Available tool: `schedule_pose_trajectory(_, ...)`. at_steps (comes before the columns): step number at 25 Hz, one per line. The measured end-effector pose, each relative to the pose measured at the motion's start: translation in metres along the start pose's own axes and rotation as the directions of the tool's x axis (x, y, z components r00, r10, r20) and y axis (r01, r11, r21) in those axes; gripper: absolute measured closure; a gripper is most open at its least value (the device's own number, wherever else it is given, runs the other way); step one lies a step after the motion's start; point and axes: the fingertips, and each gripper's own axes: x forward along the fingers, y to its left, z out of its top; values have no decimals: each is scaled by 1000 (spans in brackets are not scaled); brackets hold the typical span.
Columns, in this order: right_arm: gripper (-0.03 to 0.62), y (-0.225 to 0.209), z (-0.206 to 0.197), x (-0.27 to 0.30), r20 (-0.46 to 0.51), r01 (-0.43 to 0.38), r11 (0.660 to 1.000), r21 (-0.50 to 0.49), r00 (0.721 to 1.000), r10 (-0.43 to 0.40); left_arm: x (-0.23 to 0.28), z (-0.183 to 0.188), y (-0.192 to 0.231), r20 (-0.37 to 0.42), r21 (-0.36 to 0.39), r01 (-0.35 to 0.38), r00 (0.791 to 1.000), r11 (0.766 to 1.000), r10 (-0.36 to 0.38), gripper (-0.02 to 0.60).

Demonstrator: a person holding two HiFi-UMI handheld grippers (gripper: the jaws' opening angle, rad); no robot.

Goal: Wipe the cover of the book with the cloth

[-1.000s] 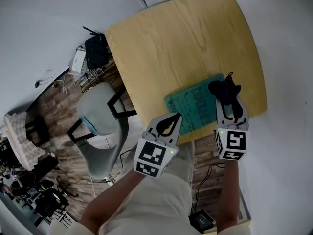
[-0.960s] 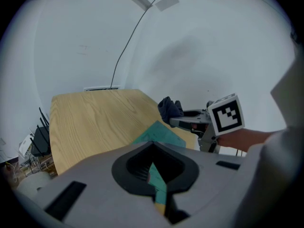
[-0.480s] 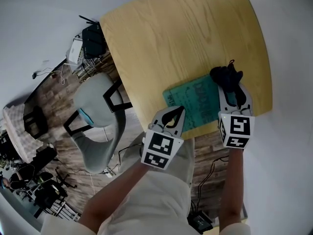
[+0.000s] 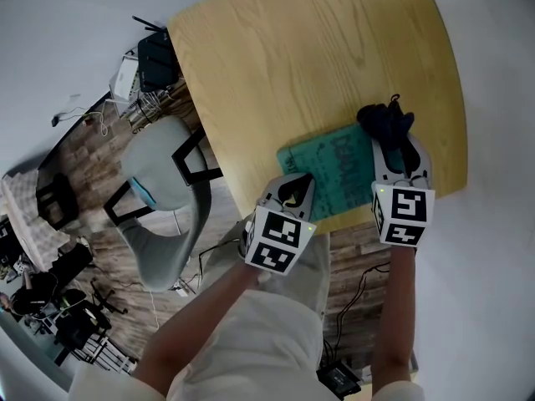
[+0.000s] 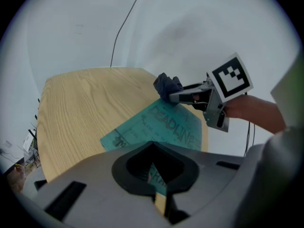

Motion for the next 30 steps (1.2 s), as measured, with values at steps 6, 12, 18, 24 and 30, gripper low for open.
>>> schedule_pose_trajectory(6,411,-1,-4,-4,-8,6,1000,5,1000,-6,2,0,1,-25,-37,-9,1000,999,8,574)
schedule_pose_trajectory(12,411,1,-14,-13,-14,10,999,40,1000,-9,1,-1,2,-32,-58,-9,999,998,7,574)
schedule_pose_trajectory(18,411,1,-31,-25,-30,29,998,58,999,-27,2,-1,2,-23,-42,-10,1000,999,9,574)
schedule_pose_trajectory(24,411,0,-47,-39,-36,25,996,90,999,-22,1,-1,1,-29,-48,23,999,999,-24,574)
schedule_pose_trajectory(30,411,-1,-66,-55,-67,36,995,98,997,-29,0,0,1,-18,-52,29,999,998,-30,574)
